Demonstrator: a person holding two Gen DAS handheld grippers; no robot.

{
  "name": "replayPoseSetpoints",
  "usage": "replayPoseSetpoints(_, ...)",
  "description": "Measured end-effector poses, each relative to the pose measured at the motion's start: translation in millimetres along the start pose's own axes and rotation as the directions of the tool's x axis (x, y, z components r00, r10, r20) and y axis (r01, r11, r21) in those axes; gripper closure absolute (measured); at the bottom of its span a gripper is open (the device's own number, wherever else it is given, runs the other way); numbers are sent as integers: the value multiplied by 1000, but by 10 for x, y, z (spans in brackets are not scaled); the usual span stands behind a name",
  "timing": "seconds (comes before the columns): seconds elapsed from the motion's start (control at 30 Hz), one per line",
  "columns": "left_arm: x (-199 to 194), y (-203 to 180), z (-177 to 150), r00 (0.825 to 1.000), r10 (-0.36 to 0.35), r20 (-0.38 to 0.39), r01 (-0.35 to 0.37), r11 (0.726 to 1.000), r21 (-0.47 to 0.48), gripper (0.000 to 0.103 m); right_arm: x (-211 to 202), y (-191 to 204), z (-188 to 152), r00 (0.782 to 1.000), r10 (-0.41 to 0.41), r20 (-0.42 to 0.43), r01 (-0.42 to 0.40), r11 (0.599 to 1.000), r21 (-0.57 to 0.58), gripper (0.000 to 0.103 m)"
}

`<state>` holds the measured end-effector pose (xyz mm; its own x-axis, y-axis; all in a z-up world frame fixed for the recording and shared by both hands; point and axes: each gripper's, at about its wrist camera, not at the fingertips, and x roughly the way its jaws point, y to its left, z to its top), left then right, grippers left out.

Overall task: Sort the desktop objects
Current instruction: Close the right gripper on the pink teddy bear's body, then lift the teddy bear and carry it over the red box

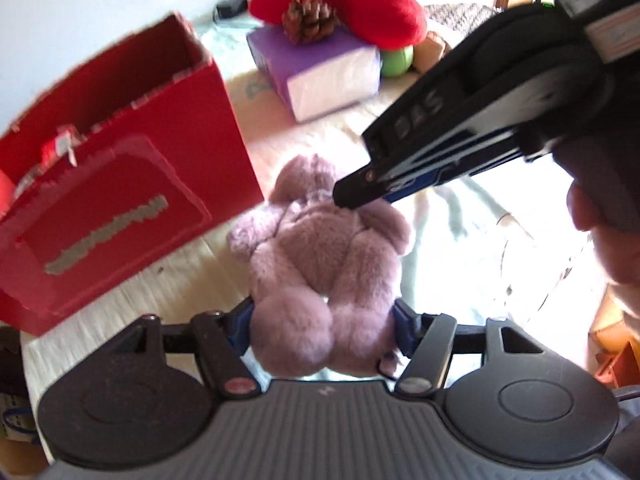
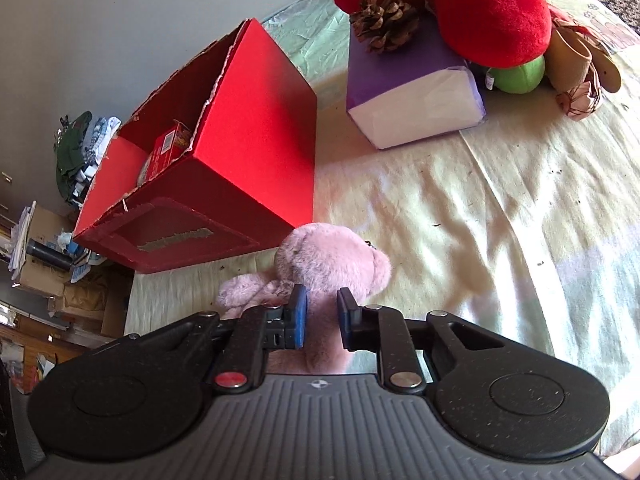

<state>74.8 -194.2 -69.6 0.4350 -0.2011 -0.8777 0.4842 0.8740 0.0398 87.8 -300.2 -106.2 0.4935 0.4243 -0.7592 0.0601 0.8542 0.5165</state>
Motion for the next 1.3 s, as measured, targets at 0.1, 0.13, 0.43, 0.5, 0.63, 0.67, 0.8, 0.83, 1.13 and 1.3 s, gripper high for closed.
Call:
replayPoseSetpoints(0.1,210,-106,-98,999,-34,-37,34,999,-9,36,63,16,-28,1000,-17,-14,17,1000,10,75)
replayPoseSetpoints(0.13,225,-100,-119,998,-43,-40,43,999,-2,34,86,33,-43,999,-33,-16,33,999,8,69)
replayPoseSetpoints(0.43,316,-43,-133,992,-123,-40,126,989,83,34,346,176,-100,995,-94,-41,95,995,29,53)
replayPoseSetpoints(0.5,266,0,-115,989,-144,-24,146,984,98,36,311,216,-89,993,-115,-25,115,993,18,54)
replayPoseSetpoints(0.63,8,27,-33,983,-172,63,159,972,174,36,95,248,-36,992,-121,31,119,992,48,56)
replayPoseSetpoints(0.67,-75,27,-2,980,-178,92,157,967,199,36,-5,278,-20,991,-123,59,120,991,51,56)
replayPoseSetpoints(0.8,-397,151,168,950,-227,216,172,954,244,36,-466,461,53,969,-136,207,129,991,46,56)
replayPoseSetpoints(0.83,-487,169,221,940,-230,253,165,953,252,36,-581,524,77,958,-136,251,131,991,38,56)
replayPoseSetpoints(1.13,-986,632,632,894,-116,432,59,988,143,35,-693,1110,543,915,-66,397,133,981,-143,59)
replayPoseSetpoints(1.3,-749,1022,664,921,-34,387,50,998,-31,35,-366,1366,841,934,-34,357,137,953,-269,62)
